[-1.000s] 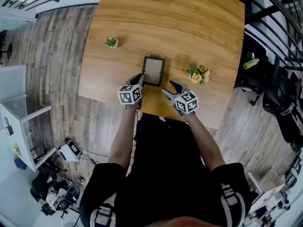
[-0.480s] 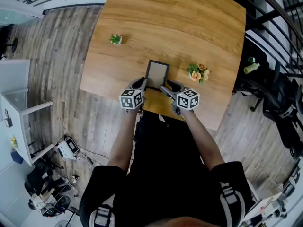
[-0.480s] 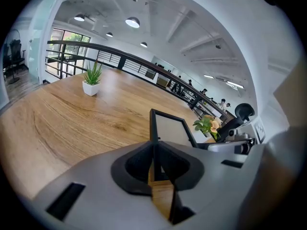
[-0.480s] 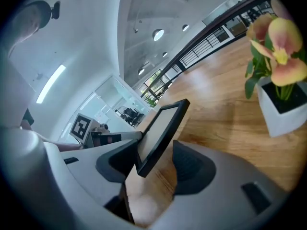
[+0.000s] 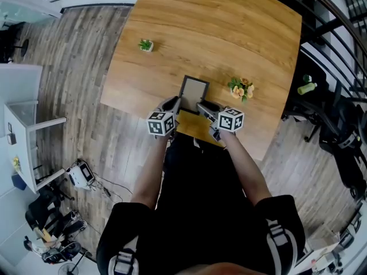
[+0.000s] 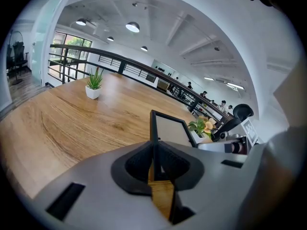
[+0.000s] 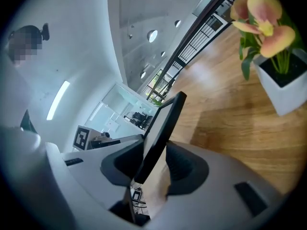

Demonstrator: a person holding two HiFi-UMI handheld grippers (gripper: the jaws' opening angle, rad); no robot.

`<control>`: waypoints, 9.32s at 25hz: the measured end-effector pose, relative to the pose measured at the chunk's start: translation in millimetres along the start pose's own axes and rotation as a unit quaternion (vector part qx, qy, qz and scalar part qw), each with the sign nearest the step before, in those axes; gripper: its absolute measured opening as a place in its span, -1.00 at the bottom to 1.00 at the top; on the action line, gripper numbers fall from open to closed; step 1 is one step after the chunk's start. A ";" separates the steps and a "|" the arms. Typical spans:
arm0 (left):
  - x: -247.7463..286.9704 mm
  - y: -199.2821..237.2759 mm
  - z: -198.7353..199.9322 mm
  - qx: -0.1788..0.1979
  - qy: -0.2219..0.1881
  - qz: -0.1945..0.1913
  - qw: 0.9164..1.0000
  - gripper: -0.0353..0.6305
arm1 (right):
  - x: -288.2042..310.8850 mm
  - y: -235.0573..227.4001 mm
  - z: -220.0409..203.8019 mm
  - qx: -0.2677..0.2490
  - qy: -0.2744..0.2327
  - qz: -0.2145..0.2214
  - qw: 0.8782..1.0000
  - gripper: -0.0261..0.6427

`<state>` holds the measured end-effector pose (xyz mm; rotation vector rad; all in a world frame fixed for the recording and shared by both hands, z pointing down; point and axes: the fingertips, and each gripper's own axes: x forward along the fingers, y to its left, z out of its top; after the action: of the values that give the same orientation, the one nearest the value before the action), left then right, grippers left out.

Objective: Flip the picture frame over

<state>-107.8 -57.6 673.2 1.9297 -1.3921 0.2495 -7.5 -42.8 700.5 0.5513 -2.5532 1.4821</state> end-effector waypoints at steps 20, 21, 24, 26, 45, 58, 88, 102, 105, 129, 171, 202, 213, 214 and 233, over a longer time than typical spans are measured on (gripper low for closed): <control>-11.7 -4.7 12.5 0.017 -0.009 0.007 1.000 -0.72 | -7.2 29.6 28.9 0.150 -0.055 0.090 0.983 -0.71; -11.8 -5.7 13.6 0.019 -0.010 0.006 1.000 -0.72 | -7.7 29.5 29.5 0.154 -0.058 0.091 0.982 -0.71; -13.4 -7.5 13.3 0.024 -0.013 0.004 1.000 -0.72 | -10.0 30.3 28.9 0.147 -0.059 0.080 0.984 -0.71; -13.0 -8.4 13.1 0.023 -0.015 -0.001 1.000 -0.72 | -11.4 31.5 28.8 0.141 -0.061 0.071 0.986 -0.71; -10.4 -46.1 62.5 -0.020 -0.085 -0.048 0.995 -0.51 | -29.5 20.0 39.7 -0.027 -0.062 -0.046 0.997 -0.71; -1.3 -89.7 64.8 -0.024 -0.055 -0.129 0.990 -0.47 | -9.6 55.5 53.6 -0.221 -0.037 -0.122 0.967 -0.71; -6.7 -45.9 90.8 -0.108 -0.030 -0.211 0.971 -0.43 | 42.5 95.3 43.3 -0.407 0.000 -0.295 0.865 -0.60; -15.4 -27.7 87.8 -0.121 -0.016 -0.230 0.966 -0.60 | 60.7 108.0 29.7 -0.405 -0.008 -0.293 0.866 -0.59; -17.6 -28.3 89.7 -0.122 -0.021 -0.244 0.962 -0.61 | 62.1 109.3 30.4 -0.408 -0.010 -0.293 0.865 -0.58; -58.2 4.1 100.1 -0.079 -0.016 -0.311 0.947 -0.62 | 46.4 91.5 48.4 -0.302 -0.067 -0.229 0.923 -0.48; -42.8 -26.7 75.8 -0.043 0.073 -0.389 0.917 -0.64 | 13.0 69.0 37.5 -0.089 -0.121 -0.130 0.980 -0.60; 73.9 8.6 42.1 0.077 0.113 -0.201 0.970 -0.52 | 35.7 -38.6 40.8 -0.092 -0.087 -0.256 0.958 -0.59; 93.9 25.3 39.7 0.119 0.119 -0.151 0.974 -0.43 | 44.1 -53.3 43.2 -0.106 -0.061 -0.260 0.958 -0.62; 95.5 26.2 39.7 0.120 0.118 -0.149 0.974 -0.43 | 44.8 -54.6 43.8 -0.105 -0.061 -0.259 0.958 -0.62; 124.2 39.3 34.9 0.153 0.116 -0.097 0.977 -0.36 | 54.9 -78.2 49.5 -0.138 -0.025 -0.297 0.945 -0.59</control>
<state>-102.3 -178.4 733.1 2.1874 -1.0510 0.6050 -25.5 -133.7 755.1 1.1849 -2.2623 0.8963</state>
